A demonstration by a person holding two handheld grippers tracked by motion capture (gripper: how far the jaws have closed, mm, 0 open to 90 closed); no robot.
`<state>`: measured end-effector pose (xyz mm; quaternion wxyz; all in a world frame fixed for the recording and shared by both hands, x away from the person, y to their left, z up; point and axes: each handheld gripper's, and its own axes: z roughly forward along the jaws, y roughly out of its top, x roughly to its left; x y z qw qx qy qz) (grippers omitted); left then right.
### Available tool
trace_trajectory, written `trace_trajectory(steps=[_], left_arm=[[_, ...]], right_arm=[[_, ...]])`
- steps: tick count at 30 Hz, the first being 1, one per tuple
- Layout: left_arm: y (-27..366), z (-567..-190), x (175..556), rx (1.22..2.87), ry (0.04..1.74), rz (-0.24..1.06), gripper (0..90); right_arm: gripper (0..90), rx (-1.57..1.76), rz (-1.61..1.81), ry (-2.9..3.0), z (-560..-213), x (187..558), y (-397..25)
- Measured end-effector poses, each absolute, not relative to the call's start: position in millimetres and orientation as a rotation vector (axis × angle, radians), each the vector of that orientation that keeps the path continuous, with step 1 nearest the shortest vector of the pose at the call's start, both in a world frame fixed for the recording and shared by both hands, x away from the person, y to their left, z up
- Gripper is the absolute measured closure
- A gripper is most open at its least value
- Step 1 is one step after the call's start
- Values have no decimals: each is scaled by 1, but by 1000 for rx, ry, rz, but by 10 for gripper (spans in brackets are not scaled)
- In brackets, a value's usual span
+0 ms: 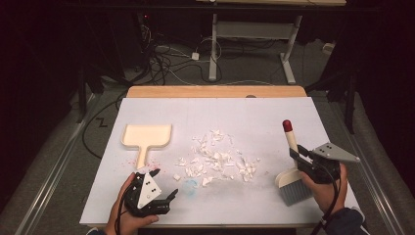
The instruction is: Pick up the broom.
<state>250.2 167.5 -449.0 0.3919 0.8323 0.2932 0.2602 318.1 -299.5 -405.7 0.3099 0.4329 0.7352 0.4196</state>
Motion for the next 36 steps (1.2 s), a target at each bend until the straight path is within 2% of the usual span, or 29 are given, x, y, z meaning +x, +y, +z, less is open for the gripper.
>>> trace_trajectory(steps=[4, 8, 9, 10, 11, 12, 15, 20, 25, 30, 36], left_arm=[[150, -439, 250, 2083, 700, 590, 179], [101, -424, 251, 2076, 591, 486, 199], [101, -424, 251, 2076, 591, 486, 202], [75, -419, 252, 2073, 539, 440, 204], [75, -419, 252, 2073, 539, 440, 204], [45, -416, 254, 2078, 485, 403, 204], [1, -418, 260, 2103, 404, 408, 204], [-47, -429, 280, 2100, 428, 346, 235], [-60, -436, 291, 2070, 469, 285, 351], [-50, -434, 297, 2038, 483, 235, 597], [-30, -424, 297, 2059, 455, 218, 633]], right_arm=[[710, 1115, 1149, 1932, -401, 307, -297], [711, 1094, 1191, 1948, -391, 302, -291], [711, 1092, 1214, 1933, -390, 301, -289], [711, 1080, 1220, 1944, -388, 300, -287], [711, 1080, 1220, 1944, -388, 300, -287], [711, 1053, 1243, 1933, -385, 297, -281], [711, 1030, 1265, 1942, -382, 294, -275], [711, 988, 1294, 1966, -379, 289, -266], [710, 925, 1324, 1978, -374, 280, -255], [709, 881, 1342, 1983, -372, 271, -245], [696, 845, 1396, 1997, -368, 267, -243]])
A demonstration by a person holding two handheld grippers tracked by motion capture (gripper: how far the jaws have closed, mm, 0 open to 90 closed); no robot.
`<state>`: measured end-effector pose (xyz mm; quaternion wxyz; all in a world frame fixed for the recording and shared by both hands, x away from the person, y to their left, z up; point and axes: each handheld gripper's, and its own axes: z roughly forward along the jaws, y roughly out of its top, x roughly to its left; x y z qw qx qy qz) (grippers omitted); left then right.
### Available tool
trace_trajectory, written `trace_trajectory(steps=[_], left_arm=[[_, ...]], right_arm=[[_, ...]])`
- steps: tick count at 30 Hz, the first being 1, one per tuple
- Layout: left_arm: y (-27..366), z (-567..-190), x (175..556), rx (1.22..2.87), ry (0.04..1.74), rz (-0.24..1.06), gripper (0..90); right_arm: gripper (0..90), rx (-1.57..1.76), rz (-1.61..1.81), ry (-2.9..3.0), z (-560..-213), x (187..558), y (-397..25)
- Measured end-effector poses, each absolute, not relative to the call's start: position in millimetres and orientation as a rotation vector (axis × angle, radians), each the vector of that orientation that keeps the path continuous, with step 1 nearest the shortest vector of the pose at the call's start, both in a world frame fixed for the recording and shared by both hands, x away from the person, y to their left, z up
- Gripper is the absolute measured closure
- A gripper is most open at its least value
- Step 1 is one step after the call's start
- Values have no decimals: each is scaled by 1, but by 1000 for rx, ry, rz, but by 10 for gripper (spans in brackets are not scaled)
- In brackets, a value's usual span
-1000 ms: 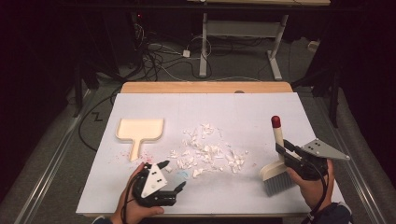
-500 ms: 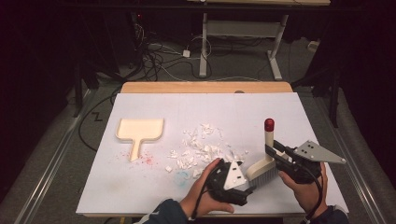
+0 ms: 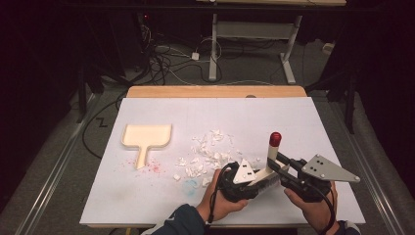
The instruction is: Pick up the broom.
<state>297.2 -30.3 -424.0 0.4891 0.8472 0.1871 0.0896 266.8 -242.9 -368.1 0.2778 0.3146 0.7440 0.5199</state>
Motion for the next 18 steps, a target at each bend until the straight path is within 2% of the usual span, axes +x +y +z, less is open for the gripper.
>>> trace_trajectory(steps=[7, 11, 13, 18], left_arm=[[7, -409, 291, 2106, 370, 223, 645], [24, -406, 287, 2140, 332, 236, 645], [36, -404, 285, 2151, 306, 223, 644], [62, -408, 272, 2223, 207, 187, 644]], right_arm=[[493, 634, 1407, 2117, -367, 265, -239], [433, 502, 1392, 2202, -367, 264, -234], [362, 405, 1346, 2315, -373, 266, -226], [304, 320, 1179, 2491, -390, 272, -208]])
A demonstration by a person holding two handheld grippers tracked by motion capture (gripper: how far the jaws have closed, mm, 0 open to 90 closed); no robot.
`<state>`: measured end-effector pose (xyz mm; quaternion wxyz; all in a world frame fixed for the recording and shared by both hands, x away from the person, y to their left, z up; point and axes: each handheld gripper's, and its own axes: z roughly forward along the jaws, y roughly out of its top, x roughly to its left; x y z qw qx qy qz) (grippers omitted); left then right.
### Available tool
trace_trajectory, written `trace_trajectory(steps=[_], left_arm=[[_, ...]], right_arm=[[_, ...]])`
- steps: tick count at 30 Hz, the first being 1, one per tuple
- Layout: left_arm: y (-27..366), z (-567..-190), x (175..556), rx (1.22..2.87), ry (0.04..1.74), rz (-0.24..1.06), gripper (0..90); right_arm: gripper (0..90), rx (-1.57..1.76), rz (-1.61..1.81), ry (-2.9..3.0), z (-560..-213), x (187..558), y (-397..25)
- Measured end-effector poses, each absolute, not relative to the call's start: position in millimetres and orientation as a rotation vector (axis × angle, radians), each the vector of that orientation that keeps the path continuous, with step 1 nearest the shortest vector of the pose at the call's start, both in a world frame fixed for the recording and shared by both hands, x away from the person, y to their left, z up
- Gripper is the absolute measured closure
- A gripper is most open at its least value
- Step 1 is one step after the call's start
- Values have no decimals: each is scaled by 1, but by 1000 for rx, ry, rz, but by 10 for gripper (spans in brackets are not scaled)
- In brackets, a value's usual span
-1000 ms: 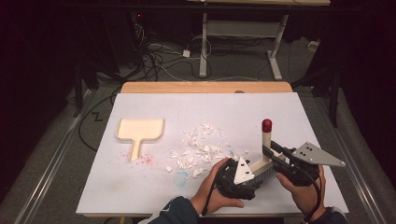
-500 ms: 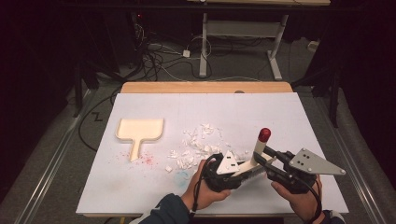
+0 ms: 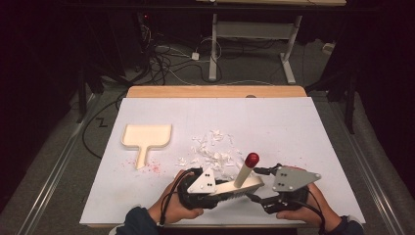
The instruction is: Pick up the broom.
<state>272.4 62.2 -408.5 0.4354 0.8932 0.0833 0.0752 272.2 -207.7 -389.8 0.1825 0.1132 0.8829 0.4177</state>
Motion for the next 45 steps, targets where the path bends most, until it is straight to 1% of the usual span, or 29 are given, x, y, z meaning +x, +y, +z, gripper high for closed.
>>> trace_trajectory(steps=[4, 5, 6, 9, 11, 14, 16, 17, 19, 21, 23, 24, 26, 27, 30, 31, 32, 33, 35, 36, 38, 41, 42, 44, 45], left_arm=[[68, -412, 267, 2237, 165, 152, 644], [70, -413, 266, 2235, 150, 144, 644], [72, -413, 266, 2231, 149, 137, 644], [75, -413, 268, 2226, 150, 111, 643], [77, -414, 271, 2226, 165, 121, 642], [80, -416, 274, 2212, 184, 105, 638], [84, -416, 276, 2199, 193, 112, 612], [86, -417, 278, 2182, 203, 95, 579], [89, -416, 279, 2168, 226, 101, 554], [90, -416, 280, 2164, 243, 120, 489], [97, -413, 280, 2152, 277, 173, 456], [99, -412, 280, 2157, 294, 213, 409], [104, -412, 277, 2159, 330, 304, 371], [106, -412, 275, 2162, 350, 356, 310], [116, -413, 271, 2150, 397, 461, 240], [116, -413, 271, 2150, 397, 461, 223], [120, -414, 270, 2143, 409, 485, 223], [127, -416, 267, 2134, 434, 541, 204], [134, -421, 263, 2162, 434, 627, 196], [134, -421, 263, 2162, 434, 627, 190], [145, -430, 259, 2189, 465, 693, 161], [160, -438, 254, 2160, 542, 717, 161], [160, -438, 254, 2160, 542, 717, 161], [172, -442, 251, 2122, 619, 748, 161], [183, -444, 248, 2088, 691, 771, 161]], right_arm=[[304, 256, 1158, 2601, -400, 275, -193], [346, 211, 1140, 2658, -407, 279, -183], [358, 201, 1142, 2687, -409, 282, -180], [441, 162, 1193, 2774, -414, 290, -173], [537, 139, 1230, 2820, -416, 295, -170], [574, 142, 1266, 2844, -419, 300, -163], [616, 126, 1287, 2849, -420, 303, -161], [640, 121, 1297, 2858, -420, 303, -162], [657, 123, 1288, 2846, -419, 302, -162], [666, 135, 1287, 2841, -418, 301, -162], [675, 146, 1310, 2811, -414, 303, -164], [677, 171, 1300, 2798, -413, 301, -165], [679, 216, 1272, 2776, -409, 302, -168], [679, 235, 1284, 2759, -408, 303, -171], [679, 295, 1300, 2729, -403, 307, -180], [679, 307, 1306, 2705, -401, 308, -183], [679, 307, 1306, 2705, -401, 308, -183], [679, 338, 1324, 2678, -396, 310, -189], [678, 372, 1334, 2652, -391, 311, -195], [678, 380, 1342, 2631, -389, 313, -199], [678, 444, 1357, 2592, -384, 316, -209], [678, 531, 1361, 2529, -379, 323, -223], [678, 531, 1361, 2529, -379, 323, -223], [678, 595, 1320, 2462, -375, 328, -237], [679, 624, 1303, 2436, -373, 330, -242]])
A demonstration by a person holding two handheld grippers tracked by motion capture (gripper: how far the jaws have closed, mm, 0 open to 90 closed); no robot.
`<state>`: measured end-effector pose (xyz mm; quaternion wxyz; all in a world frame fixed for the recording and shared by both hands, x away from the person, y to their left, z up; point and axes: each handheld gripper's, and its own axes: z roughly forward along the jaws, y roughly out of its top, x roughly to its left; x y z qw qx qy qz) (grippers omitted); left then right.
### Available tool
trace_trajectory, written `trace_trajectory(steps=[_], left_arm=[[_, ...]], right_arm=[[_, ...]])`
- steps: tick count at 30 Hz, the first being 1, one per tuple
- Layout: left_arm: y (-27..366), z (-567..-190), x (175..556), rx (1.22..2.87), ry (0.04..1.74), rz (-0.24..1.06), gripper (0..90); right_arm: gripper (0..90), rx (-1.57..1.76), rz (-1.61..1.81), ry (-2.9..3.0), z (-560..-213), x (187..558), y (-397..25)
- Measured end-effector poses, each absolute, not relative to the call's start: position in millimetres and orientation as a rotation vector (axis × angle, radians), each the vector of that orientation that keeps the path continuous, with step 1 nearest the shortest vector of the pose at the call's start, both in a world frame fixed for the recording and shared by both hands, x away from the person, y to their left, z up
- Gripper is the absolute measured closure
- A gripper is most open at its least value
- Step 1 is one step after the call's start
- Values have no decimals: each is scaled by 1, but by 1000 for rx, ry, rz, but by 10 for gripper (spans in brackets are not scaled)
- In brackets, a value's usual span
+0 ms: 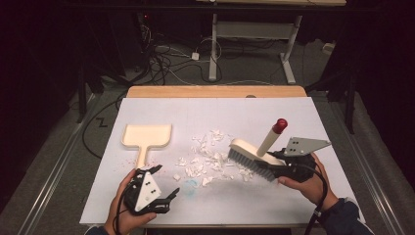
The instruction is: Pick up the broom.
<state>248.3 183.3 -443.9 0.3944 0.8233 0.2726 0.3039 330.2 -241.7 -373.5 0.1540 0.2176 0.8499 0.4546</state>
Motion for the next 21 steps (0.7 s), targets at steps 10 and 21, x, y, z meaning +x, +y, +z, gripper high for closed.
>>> trace_trajectory(steps=[10, 21], left_arm=[[214, -469, 249, 2124, 831, 776, 172], [215, -477, 253, 2162, 850, 773, 172]], right_arm=[[679, 763, 1128, 2257, -375, 353, -276], [680, 838, 1023, 2171, -384, 392, -281]])
